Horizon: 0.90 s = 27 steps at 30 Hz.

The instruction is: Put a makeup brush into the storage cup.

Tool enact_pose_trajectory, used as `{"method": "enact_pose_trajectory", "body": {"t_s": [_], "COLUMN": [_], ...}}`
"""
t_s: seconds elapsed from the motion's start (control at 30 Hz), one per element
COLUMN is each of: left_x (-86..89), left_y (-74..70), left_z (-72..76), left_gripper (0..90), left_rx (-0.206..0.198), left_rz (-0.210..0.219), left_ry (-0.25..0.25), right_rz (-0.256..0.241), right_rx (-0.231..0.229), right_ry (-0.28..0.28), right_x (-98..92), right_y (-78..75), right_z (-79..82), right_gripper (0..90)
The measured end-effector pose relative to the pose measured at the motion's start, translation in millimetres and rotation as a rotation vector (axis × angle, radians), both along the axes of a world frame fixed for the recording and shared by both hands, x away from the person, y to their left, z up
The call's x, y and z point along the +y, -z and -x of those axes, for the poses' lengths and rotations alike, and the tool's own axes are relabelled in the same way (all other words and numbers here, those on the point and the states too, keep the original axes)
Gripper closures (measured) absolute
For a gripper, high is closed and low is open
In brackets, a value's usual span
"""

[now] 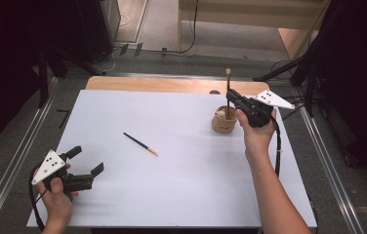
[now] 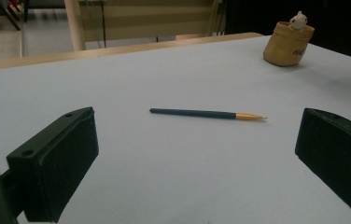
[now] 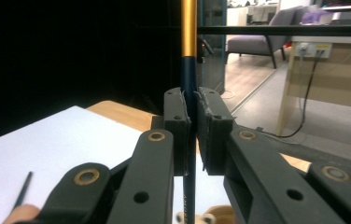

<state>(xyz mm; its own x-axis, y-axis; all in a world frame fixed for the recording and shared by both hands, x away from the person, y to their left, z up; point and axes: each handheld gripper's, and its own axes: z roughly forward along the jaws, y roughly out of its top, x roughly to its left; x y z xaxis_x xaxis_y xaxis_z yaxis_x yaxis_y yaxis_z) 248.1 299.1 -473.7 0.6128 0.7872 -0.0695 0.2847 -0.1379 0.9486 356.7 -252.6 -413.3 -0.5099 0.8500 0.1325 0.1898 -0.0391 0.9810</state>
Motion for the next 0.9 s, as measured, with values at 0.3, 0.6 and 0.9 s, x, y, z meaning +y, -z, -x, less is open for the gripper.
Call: {"method": "enact_pose_trajectory", "body": {"t_s": [0.3, 0.6, 0.9], "left_x": [0.4, 0.8, 0.3], "left_y": [-0.8, -0.7, -0.8], "left_z": [0.6, 0.7, 1.1], "left_gripper": [0.0, 0.0, 0.1], "left_rx": [-0.006, -0.008, -0.007], "left_rz": [-0.001, 0.000, 0.000], "left_ry": [0.000, -0.002, 0.000], "right_rz": [-0.014, -0.005, 0.023], "right_rx": [0.000, 0.024, 0.050], "right_ry": [0.059, 0.093, 0.115], "right_x": [-10.1, -14.3, -17.2], "right_y": [7.2, 22.6, 39.8], "right_z": [-6.8, -15.5, -23.5], "right_gripper": [84.9, 84.9, 84.8]}}
